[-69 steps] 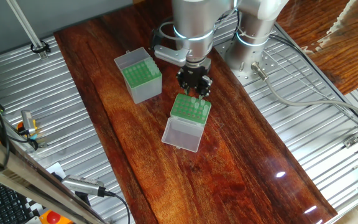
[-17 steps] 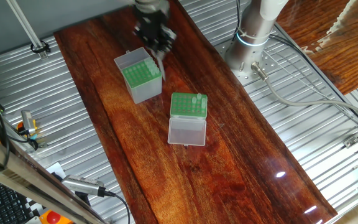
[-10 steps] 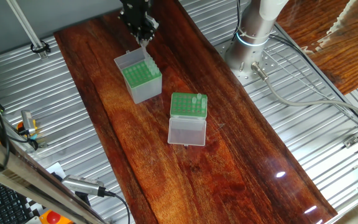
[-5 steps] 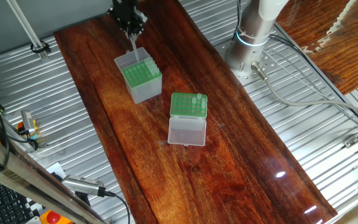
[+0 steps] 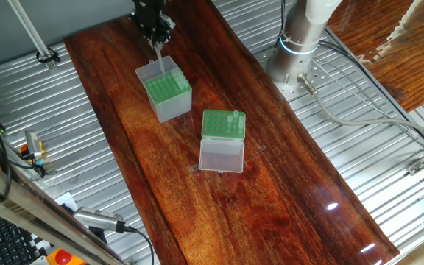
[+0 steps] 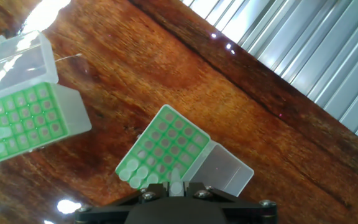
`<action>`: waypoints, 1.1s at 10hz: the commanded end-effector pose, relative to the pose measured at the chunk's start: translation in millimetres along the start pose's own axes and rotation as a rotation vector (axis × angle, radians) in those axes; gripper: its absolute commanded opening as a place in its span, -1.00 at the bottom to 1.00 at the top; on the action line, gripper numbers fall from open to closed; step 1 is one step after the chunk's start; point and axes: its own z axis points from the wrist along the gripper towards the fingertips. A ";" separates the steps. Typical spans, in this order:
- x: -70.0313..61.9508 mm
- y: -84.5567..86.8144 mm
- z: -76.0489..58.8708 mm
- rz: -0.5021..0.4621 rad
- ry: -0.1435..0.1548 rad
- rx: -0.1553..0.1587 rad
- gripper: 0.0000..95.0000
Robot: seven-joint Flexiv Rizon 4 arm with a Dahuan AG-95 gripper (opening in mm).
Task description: Transfer all large pipette tips from one holder to another
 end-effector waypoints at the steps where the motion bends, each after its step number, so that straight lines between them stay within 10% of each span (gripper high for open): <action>1: 4.7 3.7 4.1 -0.004 -0.005 0.003 -1.00; 11: 7.1 5.0 2.9 -0.014 -0.011 0.006 -1.00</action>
